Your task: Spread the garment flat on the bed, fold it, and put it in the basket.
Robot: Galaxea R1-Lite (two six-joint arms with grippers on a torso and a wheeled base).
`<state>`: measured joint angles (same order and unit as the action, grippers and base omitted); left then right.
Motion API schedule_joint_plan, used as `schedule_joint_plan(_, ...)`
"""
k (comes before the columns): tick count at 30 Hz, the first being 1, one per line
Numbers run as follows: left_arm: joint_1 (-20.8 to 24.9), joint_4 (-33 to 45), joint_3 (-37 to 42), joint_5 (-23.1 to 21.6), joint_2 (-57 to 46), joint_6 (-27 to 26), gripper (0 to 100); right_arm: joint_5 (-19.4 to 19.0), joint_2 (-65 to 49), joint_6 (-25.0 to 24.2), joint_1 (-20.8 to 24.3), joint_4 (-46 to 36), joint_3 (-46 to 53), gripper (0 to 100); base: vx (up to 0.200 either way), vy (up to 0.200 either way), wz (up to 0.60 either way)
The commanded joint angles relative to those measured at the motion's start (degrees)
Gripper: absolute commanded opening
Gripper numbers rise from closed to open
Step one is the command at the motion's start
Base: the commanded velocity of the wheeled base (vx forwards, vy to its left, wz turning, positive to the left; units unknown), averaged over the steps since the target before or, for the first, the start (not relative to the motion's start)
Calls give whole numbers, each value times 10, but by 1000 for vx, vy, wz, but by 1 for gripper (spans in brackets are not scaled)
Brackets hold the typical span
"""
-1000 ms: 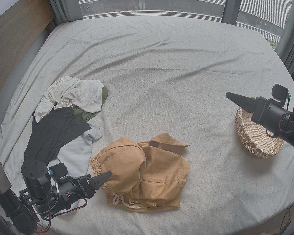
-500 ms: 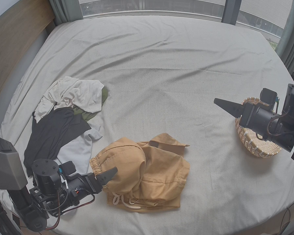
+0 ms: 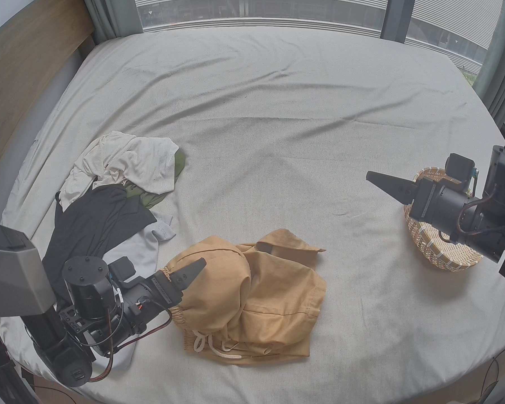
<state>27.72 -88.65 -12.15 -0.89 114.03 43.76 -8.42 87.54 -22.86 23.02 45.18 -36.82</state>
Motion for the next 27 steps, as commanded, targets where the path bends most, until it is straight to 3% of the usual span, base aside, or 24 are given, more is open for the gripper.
schedule_joint_plan(1, -1, 0, -7, 1, 4, 3, 100, 0, -4, 0, -1, 0, 1, 100, 0, 0, 0)
schedule_joint_plan(12, -2, 0, -9, 0, 10, 4, 100, -1, -4, -1, 0, 1, 5, 100, 0, 0, 0)
schedule_joint_plan(13, -2, 0, -9, 0, 11, 5, 0, 0, -4, -1, 0, 0, 5, 100, 0, 0, 0)
schedule_joint_plan(27, 0, -1, -11, -2, -16, 11, 0, -2, -5, -1, 2, 1, 21, 100, 0, 0, 0)
